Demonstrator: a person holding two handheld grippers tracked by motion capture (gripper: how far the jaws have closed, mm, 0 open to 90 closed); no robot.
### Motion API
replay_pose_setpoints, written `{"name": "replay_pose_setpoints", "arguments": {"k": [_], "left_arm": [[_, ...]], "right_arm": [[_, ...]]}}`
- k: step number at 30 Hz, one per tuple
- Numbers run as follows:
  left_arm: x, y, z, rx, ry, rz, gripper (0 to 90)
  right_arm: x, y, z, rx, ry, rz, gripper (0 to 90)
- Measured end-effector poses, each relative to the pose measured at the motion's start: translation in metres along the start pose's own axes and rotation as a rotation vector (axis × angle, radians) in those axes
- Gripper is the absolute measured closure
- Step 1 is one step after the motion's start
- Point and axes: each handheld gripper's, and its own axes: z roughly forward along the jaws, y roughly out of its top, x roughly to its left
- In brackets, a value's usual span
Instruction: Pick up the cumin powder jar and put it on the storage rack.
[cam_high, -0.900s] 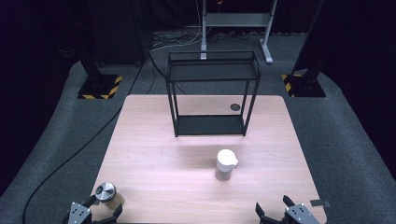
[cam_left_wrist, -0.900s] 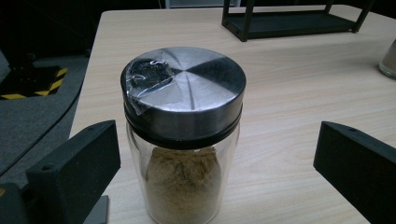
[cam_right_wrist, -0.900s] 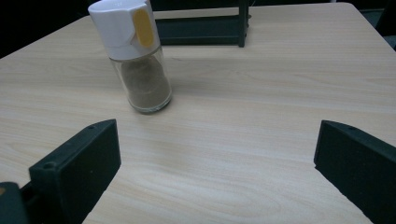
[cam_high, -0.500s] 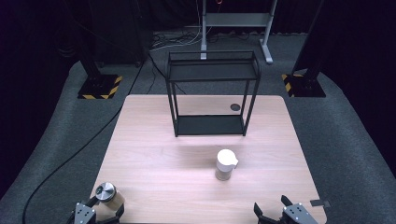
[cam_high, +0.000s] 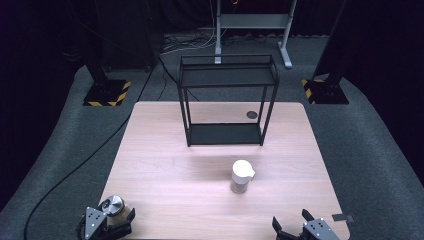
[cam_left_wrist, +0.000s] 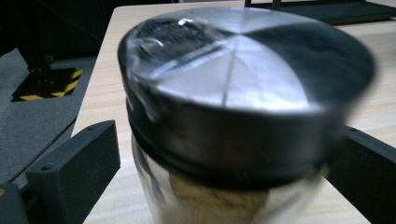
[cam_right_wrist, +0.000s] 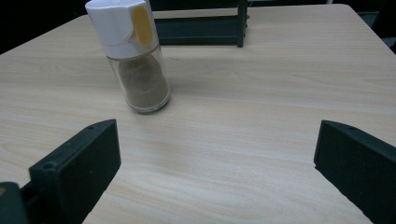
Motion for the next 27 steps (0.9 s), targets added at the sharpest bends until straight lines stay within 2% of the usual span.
{"name": "replay_pose_setpoints", "arguments": {"k": [10,14,15,16,17,18,20,22,24,27], "left_arm": [[0.003,0.007,0.017,-0.005,-0.022,0.017,0.0],[0.005,0.005,0.022,-0.028,-0.029,0.027,0.0],[0.007,0.005,0.023,-0.029,-0.044,0.033,0.0],[0.007,0.005,0.023,-0.028,-0.045,0.033,5.2],[0.009,0.002,0.022,-0.044,-0.056,0.026,25.8],[0.008,0.001,0.021,-0.054,-0.052,0.024,31.9],[0.003,0.0,0.021,-0.06,-0.036,0.031,32.3],[0.005,-0.001,0.021,-0.062,-0.052,0.02,32.3],[0.004,0.001,0.021,-0.055,-0.057,0.036,32.3],[0.003,0.003,0.021,-0.053,-0.061,0.033,32.3]], "right_arm": [[0.003,-0.001,0.001,-0.005,-0.005,-0.008,0.0],[0.003,-0.002,0.001,-0.006,-0.003,-0.008,0.0],[0.003,-0.002,0.001,-0.006,-0.001,-0.007,0.0],[0.003,-0.002,0.002,-0.006,0.0,-0.007,0.0],[0.003,-0.002,0.002,-0.004,0.002,-0.008,0.0],[0.004,-0.002,0.003,-0.002,0.004,-0.008,0.0],[0.005,-0.002,0.004,0.001,0.006,-0.013,0.0],[0.005,-0.002,0.004,0.001,0.01,-0.015,0.0],[0.005,-0.002,0.003,-0.001,0.008,-0.015,0.0],[0.004,-0.002,0.002,-0.006,0.006,-0.012,0.0]]}}
